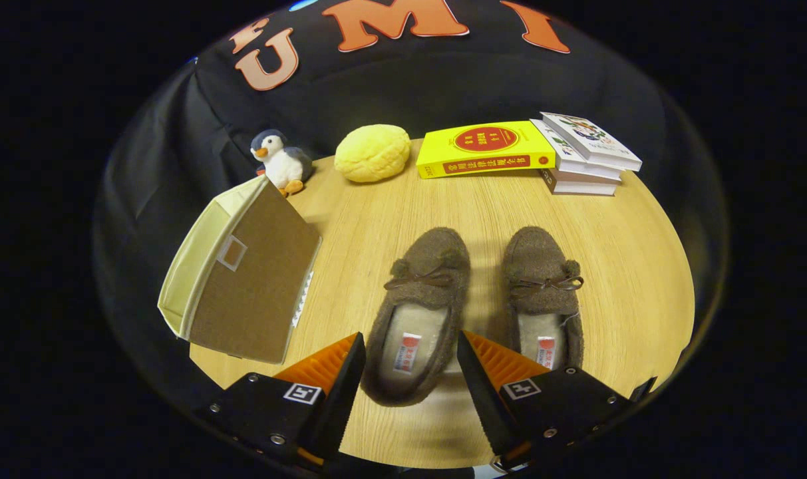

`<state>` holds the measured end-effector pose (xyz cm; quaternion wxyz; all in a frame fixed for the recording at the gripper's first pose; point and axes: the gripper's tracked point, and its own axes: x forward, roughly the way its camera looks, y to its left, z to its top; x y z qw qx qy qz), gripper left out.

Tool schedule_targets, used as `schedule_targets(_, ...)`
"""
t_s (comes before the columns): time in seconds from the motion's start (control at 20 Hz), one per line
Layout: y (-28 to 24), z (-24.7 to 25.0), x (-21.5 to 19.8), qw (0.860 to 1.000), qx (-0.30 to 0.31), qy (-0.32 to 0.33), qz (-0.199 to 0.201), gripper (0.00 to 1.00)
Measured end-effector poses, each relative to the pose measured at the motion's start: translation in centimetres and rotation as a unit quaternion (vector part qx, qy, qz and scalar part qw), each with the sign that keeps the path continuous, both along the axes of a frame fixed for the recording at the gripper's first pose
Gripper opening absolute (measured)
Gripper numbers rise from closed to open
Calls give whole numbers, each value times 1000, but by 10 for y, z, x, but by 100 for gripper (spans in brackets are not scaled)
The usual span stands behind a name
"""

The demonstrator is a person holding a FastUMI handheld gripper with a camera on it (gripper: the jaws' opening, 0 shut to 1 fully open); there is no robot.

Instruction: Open the storage box then place both shoes into the box .Put the left shoe in first, then the right shoe, with the right side of both shoes facing outward in a uniform manner.

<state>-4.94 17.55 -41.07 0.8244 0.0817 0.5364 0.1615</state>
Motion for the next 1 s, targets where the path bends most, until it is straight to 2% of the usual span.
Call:
schedule_targets(0.3,-9,-36,19,999,-39,8,-11,67)
schedule_targets(0.5,-7,-58,24,998,-56,31,-13,48)
schedule_targets(0.55,-5,-63,24,998,-57,37,-14,40)
schedule_targets(0.7,0,-66,25,997,-47,50,-26,26)
schedule_targets(0.85,-3,-64,25,995,-25,72,-62,9)
schedule_targets(1.0,4,-46,26,995,-4,69,-71,2)
